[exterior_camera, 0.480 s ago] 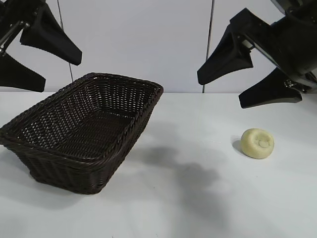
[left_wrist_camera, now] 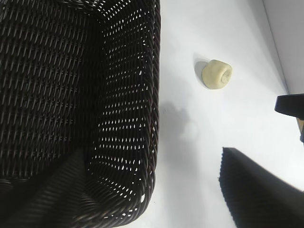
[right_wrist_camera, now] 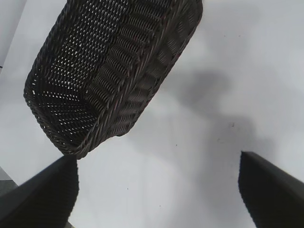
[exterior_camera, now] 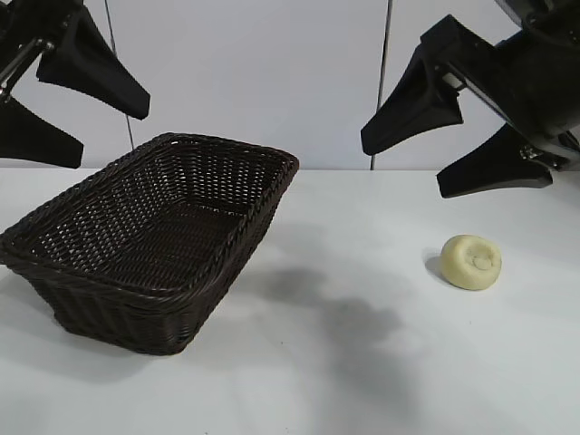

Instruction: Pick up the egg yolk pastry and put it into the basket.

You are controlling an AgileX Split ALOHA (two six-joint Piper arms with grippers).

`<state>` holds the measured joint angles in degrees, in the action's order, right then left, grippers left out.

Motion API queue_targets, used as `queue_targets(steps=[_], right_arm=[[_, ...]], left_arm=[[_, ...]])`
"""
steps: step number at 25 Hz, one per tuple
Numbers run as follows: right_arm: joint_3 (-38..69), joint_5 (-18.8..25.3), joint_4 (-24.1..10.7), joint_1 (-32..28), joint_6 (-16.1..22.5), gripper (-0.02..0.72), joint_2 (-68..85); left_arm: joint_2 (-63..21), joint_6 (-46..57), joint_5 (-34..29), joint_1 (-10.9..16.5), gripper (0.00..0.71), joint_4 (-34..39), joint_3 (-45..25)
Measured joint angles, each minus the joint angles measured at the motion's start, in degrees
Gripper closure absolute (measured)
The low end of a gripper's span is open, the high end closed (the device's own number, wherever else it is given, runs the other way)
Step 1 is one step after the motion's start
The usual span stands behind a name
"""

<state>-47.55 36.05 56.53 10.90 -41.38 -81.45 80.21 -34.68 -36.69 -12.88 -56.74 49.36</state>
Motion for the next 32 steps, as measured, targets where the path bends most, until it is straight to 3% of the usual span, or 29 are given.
queue_targets(steps=[20,25,32], right_arm=[[0.0,0.0,-0.18,0.0,0.0,0.05,0.0],[0.0,0.0,-0.18,0.0,0.05,0.05,0.0],[0.0,0.05,-0.18,0.0,0.05,0.05,0.0]], left_arm=[[0.0,0.86,2.01,0.0,0.144,-0.73,0.0],[0.0,13.71,-1.21,0.0,0.144,-1.25,0.12],[-0.22,35.72,-11.83,0.0,0.144,7.8,6.77]])
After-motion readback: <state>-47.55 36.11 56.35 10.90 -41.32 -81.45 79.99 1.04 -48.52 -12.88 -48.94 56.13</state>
